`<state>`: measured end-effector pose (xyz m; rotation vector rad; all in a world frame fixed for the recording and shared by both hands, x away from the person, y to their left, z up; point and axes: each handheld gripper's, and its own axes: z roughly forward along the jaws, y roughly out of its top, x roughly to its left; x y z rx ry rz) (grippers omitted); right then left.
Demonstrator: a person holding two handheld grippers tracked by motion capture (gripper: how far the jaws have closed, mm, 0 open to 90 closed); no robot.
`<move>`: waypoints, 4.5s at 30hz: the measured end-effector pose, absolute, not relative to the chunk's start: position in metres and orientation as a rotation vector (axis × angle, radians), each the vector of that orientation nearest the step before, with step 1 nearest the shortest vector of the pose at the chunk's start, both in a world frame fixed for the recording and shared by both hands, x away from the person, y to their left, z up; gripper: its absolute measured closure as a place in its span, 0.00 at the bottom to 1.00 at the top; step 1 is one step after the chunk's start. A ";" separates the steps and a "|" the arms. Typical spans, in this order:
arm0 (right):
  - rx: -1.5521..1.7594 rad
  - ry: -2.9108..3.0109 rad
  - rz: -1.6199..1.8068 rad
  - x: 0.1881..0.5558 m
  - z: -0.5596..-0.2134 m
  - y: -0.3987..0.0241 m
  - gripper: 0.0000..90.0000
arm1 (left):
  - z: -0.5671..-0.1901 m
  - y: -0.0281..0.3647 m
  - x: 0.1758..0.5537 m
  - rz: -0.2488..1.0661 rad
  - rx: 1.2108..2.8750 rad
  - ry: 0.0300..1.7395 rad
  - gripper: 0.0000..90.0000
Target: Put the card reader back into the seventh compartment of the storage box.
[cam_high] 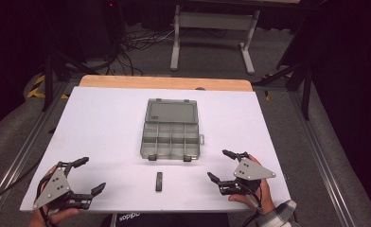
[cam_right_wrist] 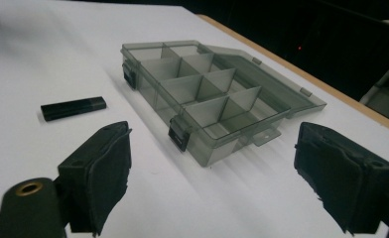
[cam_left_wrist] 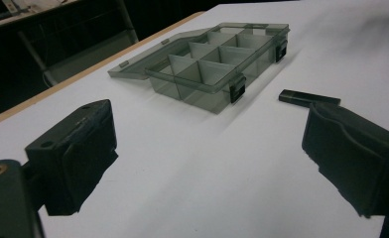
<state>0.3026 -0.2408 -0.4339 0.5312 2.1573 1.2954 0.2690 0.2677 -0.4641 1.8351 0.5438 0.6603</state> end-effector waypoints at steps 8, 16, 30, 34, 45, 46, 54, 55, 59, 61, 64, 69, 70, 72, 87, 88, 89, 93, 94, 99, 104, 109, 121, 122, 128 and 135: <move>0.505 2.277 1.260 0.312 -0.440 -0.228 0.14 | -0.470 0.267 0.271 0.641 1.858 0.541 0.06; 0.428 2.383 1.244 0.325 -0.440 -0.196 0.14 | -0.475 0.264 0.271 0.621 1.863 0.543 0.06; 0.195 2.674 1.169 0.340 -0.464 -0.109 0.15 | -0.478 0.265 0.266 0.618 1.889 0.543 0.06; 0.172 2.737 1.150 0.346 -0.471 -0.097 0.15 | -0.478 0.265 0.266 0.617 1.890 0.546 0.06; 0.138 2.843 1.105 0.357 -0.482 -0.077 0.23 | -0.480 0.265 0.266 0.607 1.899 0.552 0.06; 0.138 2.843 1.105 0.357 -0.482 -0.077 0.23 | -0.480 0.265 0.266 0.607 1.899 0.552 0.06; 0.134 2.845 1.123 0.357 -0.481 -0.077 0.34 | -0.480 0.264 0.266 0.618 1.894 0.548 0.07; 0.133 2.841 1.120 0.356 -0.480 -0.077 0.34 | -0.479 0.265 0.265 0.624 1.898 0.546 0.08; 0.106 2.805 1.102 0.352 -0.479 -0.077 0.34 | -0.479 0.265 0.265 0.624 1.898 0.544 0.08; 0.105 2.788 1.108 0.351 -0.478 -0.077 0.34 | -0.479 0.265 0.265 0.626 1.898 0.540 0.08; 0.099 2.767 1.116 0.349 -0.475 -0.079 0.34 | -0.479 0.264 0.265 0.620 1.900 0.546 0.08; 0.101 2.709 1.143 0.344 -0.463 -0.085 0.34 | -0.481 0.262 0.267 0.612 1.909 0.543 0.08; 0.102 2.698 1.151 0.343 -0.460 -0.087 0.34 | -0.481 0.262 0.267 0.609 1.914 0.541 0.08; 0.104 2.686 1.161 0.342 -0.458 -0.088 0.34 | -0.481 0.262 0.267 0.607 1.914 0.542 0.08; 0.116 2.575 1.209 0.331 -0.429 -0.111 0.34 | -0.480 0.260 0.267 0.611 1.921 0.525 0.08; 0.114 2.571 1.207 0.331 -0.429 -0.112 0.34 | -0.481 0.260 0.267 0.609 1.919 0.526 0.08; 0.118 2.567 1.213 0.331 -0.428 -0.113 0.34 | -0.481 0.260 0.267 0.608 1.918 0.527 0.08; 0.128 2.552 1.216 0.330 -0.424 -0.117 0.34 | -0.481 0.260 0.268 0.605 1.912 0.529 0.08; 0.126 2.547 1.219 0.331 -0.423 -0.119 0.34 | -0.481 0.260 0.268 0.605 1.907 0.531 0.08; 0.140 2.527 1.220 0.332 -0.420 -0.124 0.34 | -0.481 0.257 0.268 0.605 1.924 0.520 0.08; 0.164 2.502 1.219 0.334 -0.416 -0.130 0.34 | -0.481 0.259 0.268 0.606 1.923 0.524 0.08; 0.205 2.489 1.210 0.339 -0.413 -0.136 0.34 | -0.481 0.259 0.268 0.604 1.922 0.527 0.08; 0.296 2.430 1.188 0.361 -0.416 -0.140 0.34 | -0.483 0.256 0.269 0.594 1.937 0.517 0.09; 0.296 2.428 1.176 0.363 -0.417 -0.139 0.34 | -0.483 0.256 0.270 0.593 1.935 0.518 0.09; 0.348 2.423 1.180 0.378 -0.422 -0.136 0.34 | -0.483 0.256 0.270 0.598 1.921 0.518 0.09; 0.432 2.409 1.147 0.393 -0.430 -0.134 0.34 | -0.483 0.256 0.270 0.595 1.923 0.519 0.09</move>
